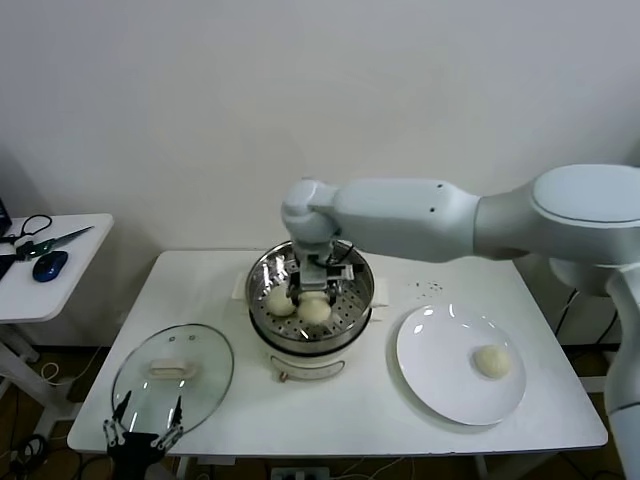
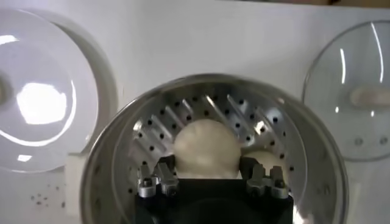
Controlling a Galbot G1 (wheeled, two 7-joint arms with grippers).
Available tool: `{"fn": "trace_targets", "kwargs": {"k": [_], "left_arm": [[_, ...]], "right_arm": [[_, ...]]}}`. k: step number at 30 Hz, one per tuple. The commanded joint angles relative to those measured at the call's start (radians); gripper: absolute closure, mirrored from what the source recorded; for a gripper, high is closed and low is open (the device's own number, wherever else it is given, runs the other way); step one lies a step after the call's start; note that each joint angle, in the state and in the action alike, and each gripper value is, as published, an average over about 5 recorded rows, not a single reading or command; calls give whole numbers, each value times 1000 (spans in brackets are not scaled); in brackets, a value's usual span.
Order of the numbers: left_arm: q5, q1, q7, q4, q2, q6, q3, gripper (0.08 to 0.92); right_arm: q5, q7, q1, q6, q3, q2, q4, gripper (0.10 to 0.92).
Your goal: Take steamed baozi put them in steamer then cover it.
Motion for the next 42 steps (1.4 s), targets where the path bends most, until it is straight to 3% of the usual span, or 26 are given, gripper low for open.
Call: {"fn": "trace_targets", "kwargs": {"k": [1,7,14,23,27,35,39,42], "left_arm": [[-2,0,0,5,2,1,0,177],[-4,-7,0,9,3,2,1,177],[-3,-6,1,9,3,1,1,177],[-5,-4,0,4,8,-1,-3,177],[-8,-6,0,-5,13,0,-6,177],[-12,-10,1,-10,18,0,-5,177],[-13,-7,4,-11,22,-2,-7,177],[-13,-3,6,-15,24,-1,-11,177]], "right_arm": [[-7,0,-54,12,-13,51,0,341],[-1,0,-63,8,-16,48,-9,327],[-22,-7,-55,19,1,38,-18,210],[-21,-1,27,17,56,-52,-14,202],[52,89,110,-98,25,-165,-26,203],[403,168,213,-501,-86,-460,39,203],[463,149,147,-637,-59,-601,63,203],[427,134,38,-674,0,-707,66,203]]}}
